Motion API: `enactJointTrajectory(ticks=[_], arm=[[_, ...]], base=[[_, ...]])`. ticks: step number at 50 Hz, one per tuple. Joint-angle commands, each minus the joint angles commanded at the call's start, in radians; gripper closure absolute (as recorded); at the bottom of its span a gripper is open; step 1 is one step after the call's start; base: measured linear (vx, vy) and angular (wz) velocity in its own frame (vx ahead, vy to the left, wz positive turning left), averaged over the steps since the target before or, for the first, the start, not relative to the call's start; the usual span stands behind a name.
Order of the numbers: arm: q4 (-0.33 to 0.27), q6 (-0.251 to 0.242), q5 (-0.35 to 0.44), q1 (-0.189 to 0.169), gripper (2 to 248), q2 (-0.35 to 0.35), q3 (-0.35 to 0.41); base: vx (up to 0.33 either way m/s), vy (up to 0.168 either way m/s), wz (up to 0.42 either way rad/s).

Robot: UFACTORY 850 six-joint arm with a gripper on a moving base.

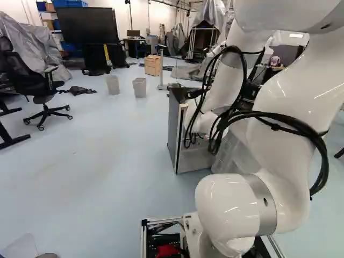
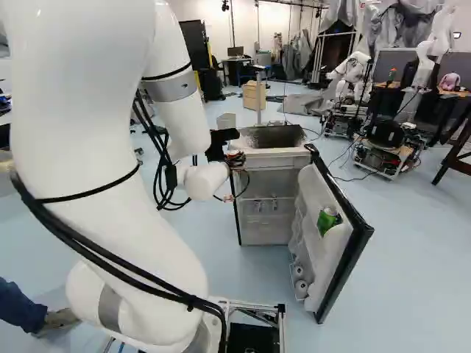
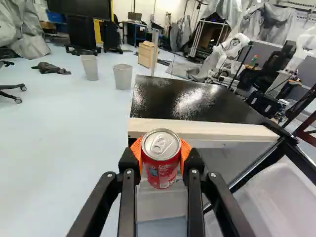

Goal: Grab a drink from the fridge

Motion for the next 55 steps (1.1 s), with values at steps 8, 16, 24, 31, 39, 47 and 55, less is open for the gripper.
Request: enactJointTrajectory(ticks=[8,16,24,31,39,47,55], arm=[[0.000,0.000,-0.002,-0.006,155,0.003,-0.019],[0.000,0.000,-0.017,-0.011,155,0.005,-0.039],[0.000,0.000,-0.038,-0.016,155,0.007,-0.059],[0.000,0.000,-0.057,-0.021,155,0.007,-0.077],[0.000,0.000,-0.079,-0.026,155,0.007,-0.098],[0.000,0.000,-0.101,-0.030,155,0.007,-0.120],[0.000,0.000,-0.123,-0.035,155,0.004,-0.144]], base=[[0.000,0.000,0.000],[0.000,0.000,0.000],[0.000,0.000,0.000],[0.000,0.000,0.000],[0.000,0.000,0.000],[0.000,0.000,0.000],[0.000,0.000,0.000]])
